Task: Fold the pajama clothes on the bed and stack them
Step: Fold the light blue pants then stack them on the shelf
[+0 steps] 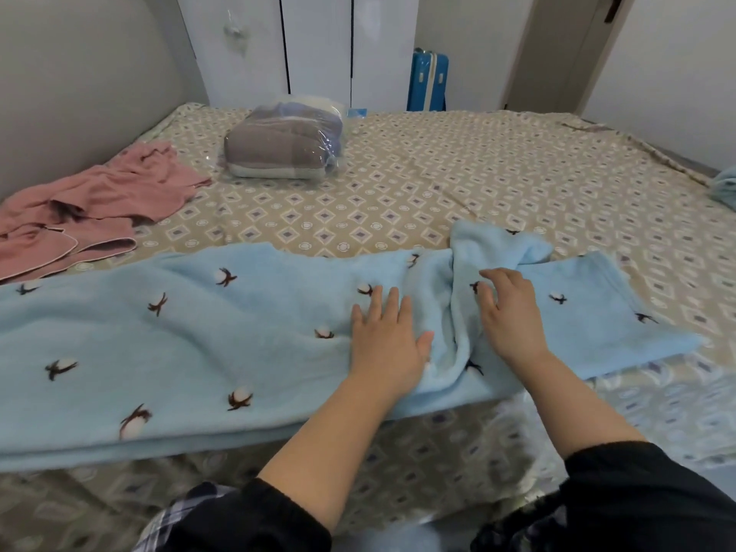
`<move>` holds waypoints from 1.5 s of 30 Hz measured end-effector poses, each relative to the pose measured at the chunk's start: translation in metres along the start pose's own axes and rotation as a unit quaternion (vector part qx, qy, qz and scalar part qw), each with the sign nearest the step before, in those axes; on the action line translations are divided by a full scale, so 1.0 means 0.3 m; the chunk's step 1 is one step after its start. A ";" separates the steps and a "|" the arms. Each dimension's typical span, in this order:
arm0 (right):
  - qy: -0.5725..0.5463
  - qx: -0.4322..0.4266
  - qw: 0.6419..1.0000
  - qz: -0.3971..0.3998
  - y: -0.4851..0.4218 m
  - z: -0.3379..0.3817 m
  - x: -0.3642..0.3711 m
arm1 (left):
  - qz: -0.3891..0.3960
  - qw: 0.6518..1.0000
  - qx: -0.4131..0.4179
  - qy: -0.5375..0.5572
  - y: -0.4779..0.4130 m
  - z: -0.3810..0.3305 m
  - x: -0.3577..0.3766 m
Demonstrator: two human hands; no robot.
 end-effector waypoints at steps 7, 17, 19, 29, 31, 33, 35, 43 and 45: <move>-0.020 0.078 0.994 0.076 -0.096 -0.021 0.134 | 0.027 0.998 0.032 -0.050 -0.038 -0.029 0.083; -0.088 0.230 0.960 -0.130 -0.096 -0.146 -0.101 | -0.012 1.000 0.027 -0.008 -0.044 -0.018 0.047; 0.001 0.251 0.964 -0.087 -0.082 -0.222 -0.168 | -0.023 1.000 0.020 -0.001 -0.049 -0.023 0.034; 0.119 0.202 0.967 0.103 -0.083 -0.356 -0.086 | -0.026 0.985 0.138 0.103 -0.025 -0.188 0.012; 0.070 0.175 0.977 0.097 -0.101 -0.335 -0.052 | 0.008 0.979 0.189 0.077 -0.009 -0.248 0.041; 0.062 0.148 0.982 0.102 -0.108 -0.321 -0.020 | 0.024 0.974 0.219 0.046 0.000 -0.284 0.062; 0.069 0.120 0.987 0.079 -0.114 -0.318 -0.022 | 0.012 0.972 0.226 0.058 -0.003 -0.299 0.052; -0.330 0.374 0.852 -0.160 -0.078 -0.522 -0.232 | -0.136 0.941 0.232 0.203 0.028 -0.318 -0.113; -0.359 0.403 0.819 -0.193 -0.042 -0.582 -0.276 | -0.141 0.930 0.262 0.214 0.038 -0.344 -0.139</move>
Point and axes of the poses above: each hand's wrist, its own y-axis away from the middle knuckle, its own x-axis out of the palm, z = x × y, the point moved 9 cm from there along -y, towards the middle knuckle, and after that the axes turned 5 degrees about -z, right-handed, at the moved point
